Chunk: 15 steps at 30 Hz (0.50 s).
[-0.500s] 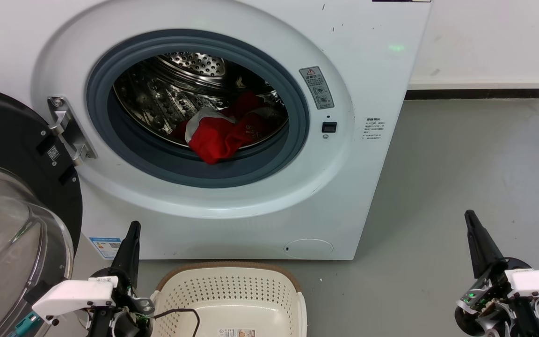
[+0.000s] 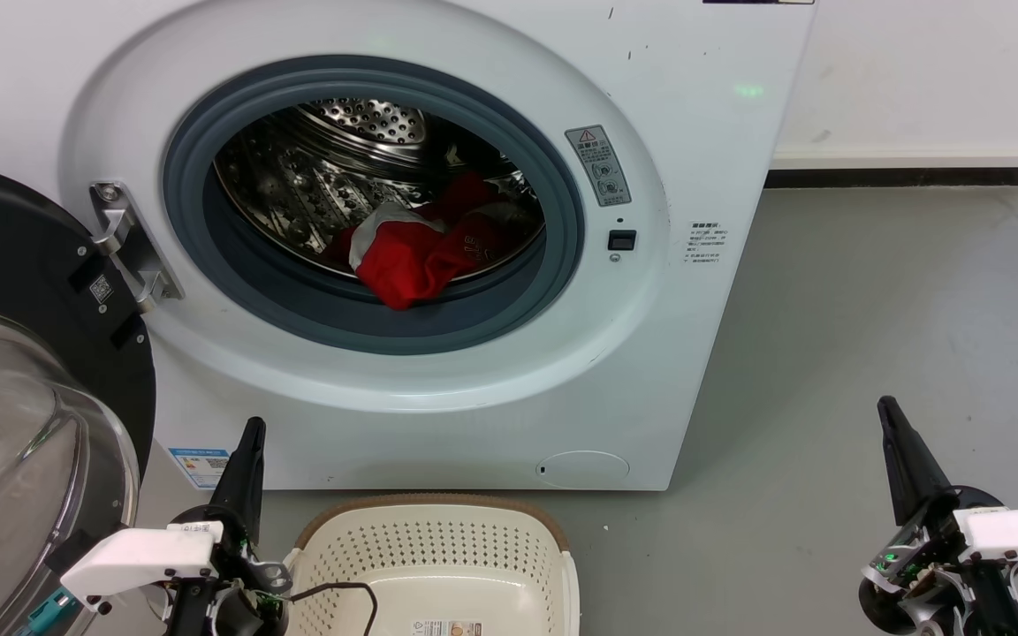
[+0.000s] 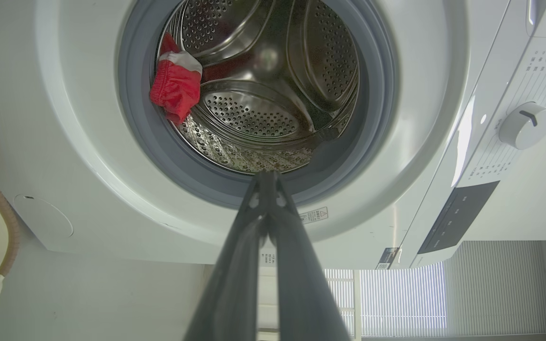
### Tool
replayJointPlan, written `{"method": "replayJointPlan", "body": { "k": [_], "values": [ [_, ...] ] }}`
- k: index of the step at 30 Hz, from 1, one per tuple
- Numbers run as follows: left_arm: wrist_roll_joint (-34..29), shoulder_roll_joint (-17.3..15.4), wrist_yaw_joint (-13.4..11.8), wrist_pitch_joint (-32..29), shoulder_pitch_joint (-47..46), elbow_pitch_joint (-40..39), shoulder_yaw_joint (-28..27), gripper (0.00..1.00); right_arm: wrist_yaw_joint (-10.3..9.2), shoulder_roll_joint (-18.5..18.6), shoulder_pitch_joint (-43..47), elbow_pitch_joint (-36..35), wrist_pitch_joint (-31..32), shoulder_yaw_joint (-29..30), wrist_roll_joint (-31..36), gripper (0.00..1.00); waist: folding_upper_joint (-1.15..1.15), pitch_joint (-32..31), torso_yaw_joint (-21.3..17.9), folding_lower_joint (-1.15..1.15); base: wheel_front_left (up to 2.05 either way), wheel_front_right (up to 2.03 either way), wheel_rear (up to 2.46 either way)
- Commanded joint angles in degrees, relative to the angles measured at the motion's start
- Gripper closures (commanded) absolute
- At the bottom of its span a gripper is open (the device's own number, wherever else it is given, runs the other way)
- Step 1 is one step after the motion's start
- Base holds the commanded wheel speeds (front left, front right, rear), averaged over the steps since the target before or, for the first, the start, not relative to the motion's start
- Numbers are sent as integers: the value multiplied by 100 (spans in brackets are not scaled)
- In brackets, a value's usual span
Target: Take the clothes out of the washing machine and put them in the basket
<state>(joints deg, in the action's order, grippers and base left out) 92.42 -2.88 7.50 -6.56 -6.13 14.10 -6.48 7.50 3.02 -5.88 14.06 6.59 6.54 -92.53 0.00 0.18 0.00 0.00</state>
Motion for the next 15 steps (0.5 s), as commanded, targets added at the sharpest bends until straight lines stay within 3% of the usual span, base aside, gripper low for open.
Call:
{"method": "replayJointPlan", "body": {
  "k": [1, 15],
  "values": [
    [-2, 2, 15, -9, -33, -5, -15, 100, -2, -22, -82, 4, 0, -3, 26, 100, 0, 0, 0, 0, 0, 0, 0],
    [-2, 2, 15, -9, -33, -5, -15, 100, -2, -22, -82, 4, -1, -3, 26, 100, 0, 0, 0, 0, 0, 0, 0]
  ]
}}
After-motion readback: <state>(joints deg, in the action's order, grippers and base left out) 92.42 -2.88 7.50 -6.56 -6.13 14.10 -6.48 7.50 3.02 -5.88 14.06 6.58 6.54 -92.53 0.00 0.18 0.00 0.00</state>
